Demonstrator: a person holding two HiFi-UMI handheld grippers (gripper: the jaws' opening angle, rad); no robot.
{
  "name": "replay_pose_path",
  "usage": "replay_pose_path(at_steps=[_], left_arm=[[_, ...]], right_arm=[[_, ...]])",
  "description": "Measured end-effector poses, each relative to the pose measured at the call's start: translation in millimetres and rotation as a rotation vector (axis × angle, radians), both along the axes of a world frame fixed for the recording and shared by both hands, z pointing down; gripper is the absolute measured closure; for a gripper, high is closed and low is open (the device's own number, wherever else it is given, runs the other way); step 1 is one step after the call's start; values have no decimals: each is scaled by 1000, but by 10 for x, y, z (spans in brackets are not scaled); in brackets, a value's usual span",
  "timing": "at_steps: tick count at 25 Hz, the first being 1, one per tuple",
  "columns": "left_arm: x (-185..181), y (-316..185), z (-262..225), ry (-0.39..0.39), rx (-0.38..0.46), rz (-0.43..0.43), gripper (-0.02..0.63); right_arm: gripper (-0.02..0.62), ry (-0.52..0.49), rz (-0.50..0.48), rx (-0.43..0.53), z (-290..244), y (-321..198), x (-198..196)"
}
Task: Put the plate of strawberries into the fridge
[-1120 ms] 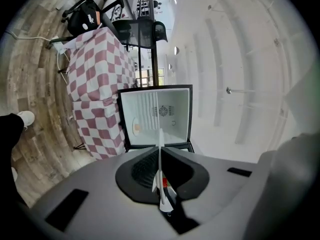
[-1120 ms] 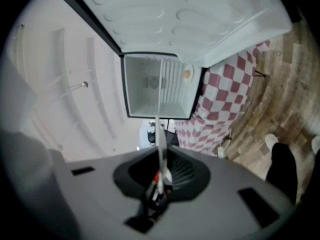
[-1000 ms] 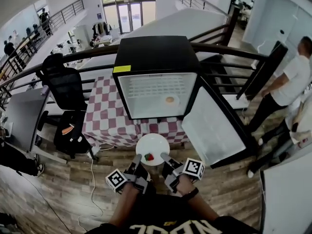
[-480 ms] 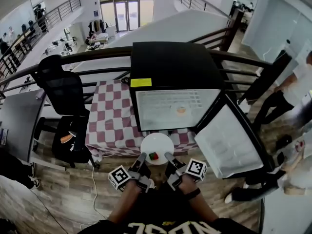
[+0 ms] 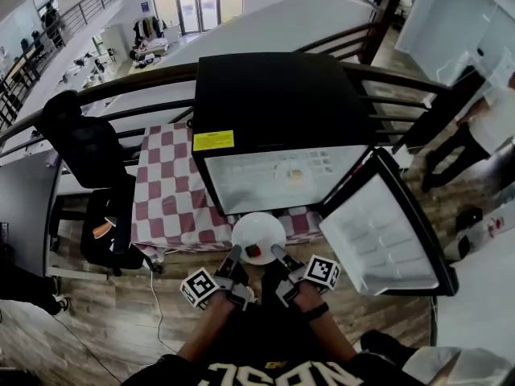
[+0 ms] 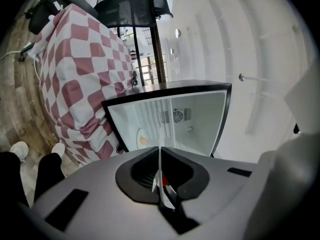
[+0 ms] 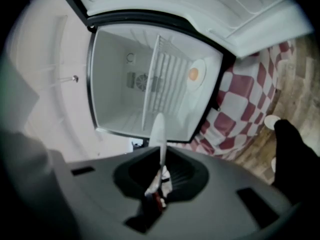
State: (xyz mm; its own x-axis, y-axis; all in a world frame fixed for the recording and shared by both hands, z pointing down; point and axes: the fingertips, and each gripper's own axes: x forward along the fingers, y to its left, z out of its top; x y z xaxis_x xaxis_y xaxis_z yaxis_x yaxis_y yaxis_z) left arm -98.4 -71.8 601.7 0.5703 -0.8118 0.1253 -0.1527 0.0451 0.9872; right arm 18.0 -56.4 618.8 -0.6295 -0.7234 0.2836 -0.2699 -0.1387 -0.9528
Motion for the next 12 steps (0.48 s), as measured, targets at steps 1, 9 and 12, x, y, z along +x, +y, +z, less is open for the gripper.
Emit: replay_pose_path(at_steps=[1, 9, 12], left_arm=[[29, -60, 30, -25, 7, 4, 575], [202, -472, 373, -150, -52, 5, 574], [237, -628, 525, -172, -73, -4, 574]], right_arm=[[560, 11, -8, 11, 27, -70, 21], [560, 24, -85, 0, 355, -588, 150], [560, 41, -101, -23, 481, -774, 184]])
